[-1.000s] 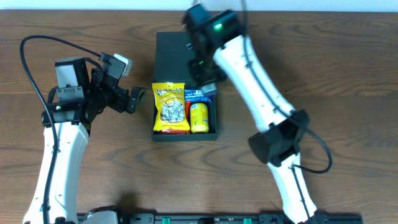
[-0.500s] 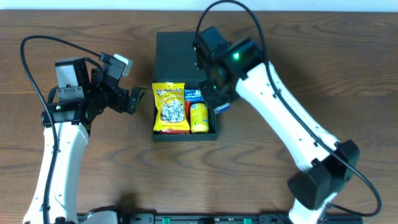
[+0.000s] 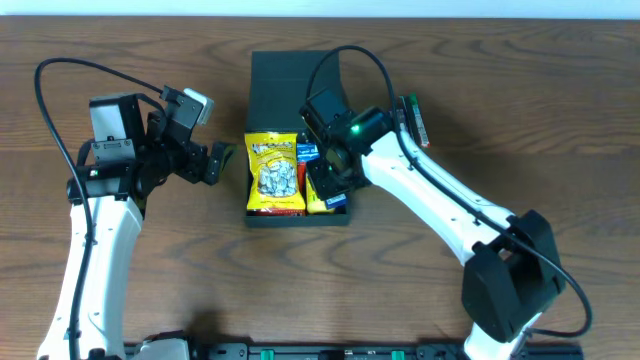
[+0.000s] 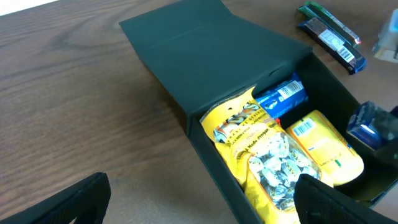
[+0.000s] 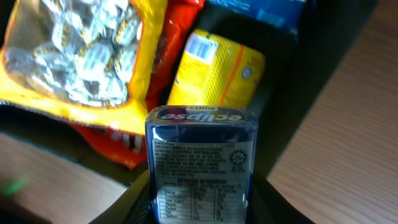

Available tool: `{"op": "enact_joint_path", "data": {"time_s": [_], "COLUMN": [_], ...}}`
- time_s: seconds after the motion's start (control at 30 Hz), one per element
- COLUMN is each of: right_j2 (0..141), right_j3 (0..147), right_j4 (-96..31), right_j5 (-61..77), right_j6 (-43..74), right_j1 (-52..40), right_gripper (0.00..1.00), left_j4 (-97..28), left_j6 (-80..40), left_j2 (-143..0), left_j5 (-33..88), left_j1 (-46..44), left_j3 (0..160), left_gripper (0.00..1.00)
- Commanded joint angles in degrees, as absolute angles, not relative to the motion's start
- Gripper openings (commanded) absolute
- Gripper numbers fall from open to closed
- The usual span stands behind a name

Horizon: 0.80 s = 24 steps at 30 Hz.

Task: Pack container
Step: 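Carry the mint tin left and lower it into the box, then release the tin and move the right gripper back to the bars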

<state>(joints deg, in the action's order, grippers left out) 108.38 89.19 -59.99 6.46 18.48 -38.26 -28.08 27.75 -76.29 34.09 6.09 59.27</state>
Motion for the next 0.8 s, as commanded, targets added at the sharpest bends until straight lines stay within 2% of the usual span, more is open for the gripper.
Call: {"op": "enact_joint_path", "data": {"time_s": [0.0, 0.07, 0.17, 0.27, 0.43, 0.5, 0.57, 0.63, 0.7, 0.77], "right_j2": [108.36, 108.36, 108.36, 108.36, 108.36, 108.36, 108.36, 108.36, 108.36, 108.33], "right_j3": [87.79, 87.18, 86.61, 86.54, 86.54, 86.54, 86.54, 86.54, 86.56, 86.67], "right_j4": [-58.67, -57.6, -56.03, -55.16, -54.59, -54.57, -54.57, -54.57, -54.54, -54.59], "right_j5": [7.35, 7.31, 6.87, 5.3, 2.5, 1.83, 1.74, 1.74, 1.74, 1.74], "right_j6": [21.54, 22.13, 22.33, 22.83, 23.79, 23.77, 23.77, 23.79, 23.79, 23.79], "right_j1": [-38.61, -38.61, -38.61, -38.59, -38.61, -38.59, -38.57, -38.54, -38.54, -38.54], "right_gripper": [0.02, 0.01, 0.16, 0.24, 0.51, 0.69, 0.79, 0.94, 0.99, 0.99], "left_j4": [-28.03, -28.03, -27.99, -27.94, -27.81, -27.81, -27.81, -27.81, -27.81, -27.83], "left_j6": [28.75, 28.75, 28.75, 28.77, 28.77, 28.75, 28.75, 28.75, 28.75, 28.75], "left_j2": [-76.49, -76.49, -76.49, -76.49, -76.49, -76.49, -76.49, -76.49, -76.49, -76.49], "left_j5": [33.91, 33.91, 33.91, 33.91, 33.91, 33.91, 33.91, 33.91, 33.91, 33.91], "left_j1": [5.96, 5.96, 5.96, 5.96, 5.96, 5.96, 5.96, 5.96, 5.96, 5.96], "left_j3": [60.71, 60.71, 60.71, 60.71, 60.71, 60.71, 60.71, 60.71, 60.71, 60.71], "left_gripper": [0.95, 0.95, 0.95, 0.95, 0.95, 0.95, 0.95, 0.95, 0.95, 0.95]}}
